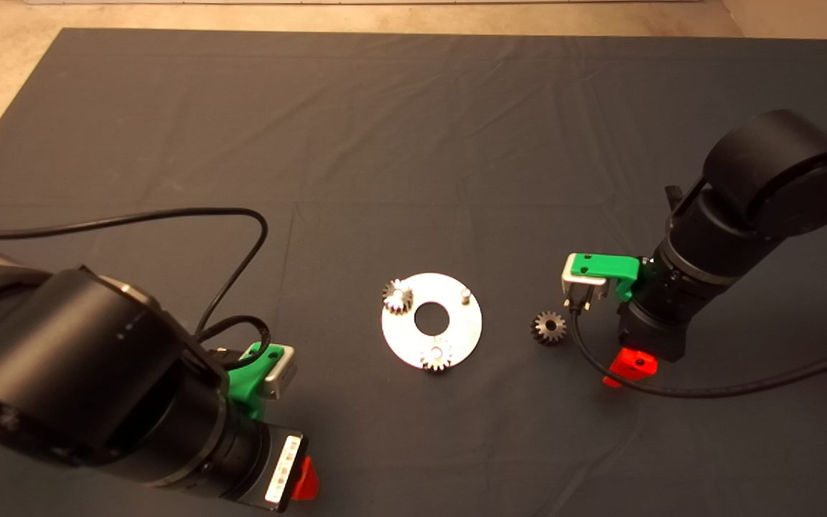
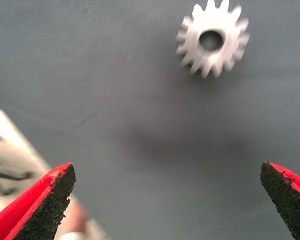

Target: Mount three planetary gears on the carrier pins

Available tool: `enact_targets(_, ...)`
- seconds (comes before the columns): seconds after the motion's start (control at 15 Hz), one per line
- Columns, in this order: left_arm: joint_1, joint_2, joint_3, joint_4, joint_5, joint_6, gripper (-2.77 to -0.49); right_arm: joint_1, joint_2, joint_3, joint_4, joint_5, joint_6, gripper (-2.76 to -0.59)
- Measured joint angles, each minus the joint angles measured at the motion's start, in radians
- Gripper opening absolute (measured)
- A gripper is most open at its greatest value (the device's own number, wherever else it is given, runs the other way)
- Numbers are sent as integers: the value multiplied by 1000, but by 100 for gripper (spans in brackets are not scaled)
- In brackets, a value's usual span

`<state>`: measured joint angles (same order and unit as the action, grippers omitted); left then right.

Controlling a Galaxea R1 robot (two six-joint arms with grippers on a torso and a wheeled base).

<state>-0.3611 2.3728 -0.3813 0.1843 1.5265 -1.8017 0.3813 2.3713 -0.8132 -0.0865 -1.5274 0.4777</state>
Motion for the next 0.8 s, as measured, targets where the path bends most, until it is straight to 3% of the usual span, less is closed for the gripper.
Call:
enact_targets(0.27, 0, -7, 2, -5, 0, 0, -108, -19, 24, -54, -83, 1, -138, -61)
enact_targets(0.53, 0, -7, 1, -9, 0, 0, -108, -58, 34, -94, -193, 0, -214, -61)
enact_targets(0.8, 0, -7, -10, -16, 0, 0, -108, -79, 37, -99, -231, 1, -251, -61)
